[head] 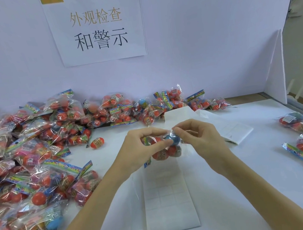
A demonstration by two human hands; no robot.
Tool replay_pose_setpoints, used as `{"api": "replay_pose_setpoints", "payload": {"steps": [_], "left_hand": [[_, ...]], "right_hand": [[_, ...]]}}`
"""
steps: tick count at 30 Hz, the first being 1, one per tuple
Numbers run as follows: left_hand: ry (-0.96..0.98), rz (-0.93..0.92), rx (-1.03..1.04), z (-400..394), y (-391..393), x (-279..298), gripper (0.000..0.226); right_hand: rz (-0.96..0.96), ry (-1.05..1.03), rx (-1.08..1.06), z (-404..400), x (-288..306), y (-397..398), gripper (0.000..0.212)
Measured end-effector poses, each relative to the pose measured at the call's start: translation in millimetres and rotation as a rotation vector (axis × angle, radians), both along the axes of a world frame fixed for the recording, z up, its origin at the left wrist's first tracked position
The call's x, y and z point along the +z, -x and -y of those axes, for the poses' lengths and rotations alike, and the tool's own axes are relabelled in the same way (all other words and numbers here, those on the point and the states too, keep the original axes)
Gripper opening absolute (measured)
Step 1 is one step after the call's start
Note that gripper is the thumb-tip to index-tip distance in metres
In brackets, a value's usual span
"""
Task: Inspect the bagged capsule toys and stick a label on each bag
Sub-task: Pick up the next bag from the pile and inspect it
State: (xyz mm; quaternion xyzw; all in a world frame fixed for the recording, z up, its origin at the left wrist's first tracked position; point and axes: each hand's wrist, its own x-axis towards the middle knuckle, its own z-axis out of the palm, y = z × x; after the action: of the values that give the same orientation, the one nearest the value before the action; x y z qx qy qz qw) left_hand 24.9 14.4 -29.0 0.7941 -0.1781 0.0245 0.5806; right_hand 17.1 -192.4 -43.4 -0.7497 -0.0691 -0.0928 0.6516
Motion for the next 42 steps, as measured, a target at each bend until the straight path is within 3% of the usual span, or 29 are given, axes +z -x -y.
{"api": "replay_pose_setpoints", "payload": {"steps": [4, 8, 10, 14, 17, 20, 23, 34, 42], "left_hand": [[0.166, -0.153, 0.009, 1.0, 1.3, 5.4, 0.026], [0.214, -0.162, 0.093, 5.6, -1.0, 1.5, 0.026], [0.247, -0.181, 0.133, 9.0, -2.1, -1.1, 0.029], [0.282, -0.206, 0.144, 8.5, -1.8, -1.0, 0.029], [0.263, -0.208, 0.106, 0.1, -2.1, 0.3, 0.027], [0.255, -0.228, 0.081, -7.4, -4.7, 1.6, 0.031], [0.244, -0.25, 0.048, -12.9, -7.0, 3.3, 0.032], [0.299, -0.36, -0.101, -25.1, -4.4, 11.4, 0.027], [0.227, -0.349, -0.167, -19.5, -3.3, 9.1, 0.037]], "right_hand": [[-0.105, -0.234, 0.007, -0.1, 2.6, 0.4, 0.011], [-0.184, -0.319, -0.002, -4.6, 3.7, 1.3, 0.014], [-0.136, -0.249, -0.069, -9.7, 3.1, 2.6, 0.011], [0.242, 0.173, -0.162, -8.3, 2.8, 5.1, 0.011], [0.237, 0.15, -0.026, -1.8, 6.5, 6.1, 0.013], [0.015, -0.008, 0.153, 2.3, 8.0, 6.5, 0.006], [-0.129, -0.109, 0.301, 4.7, 7.7, 7.3, 0.018], [-0.14, -0.043, 0.613, 4.7, 10.5, 14.5, 0.019], [-0.256, -0.303, 0.835, 2.7, 12.4, 13.6, 0.012]]}}
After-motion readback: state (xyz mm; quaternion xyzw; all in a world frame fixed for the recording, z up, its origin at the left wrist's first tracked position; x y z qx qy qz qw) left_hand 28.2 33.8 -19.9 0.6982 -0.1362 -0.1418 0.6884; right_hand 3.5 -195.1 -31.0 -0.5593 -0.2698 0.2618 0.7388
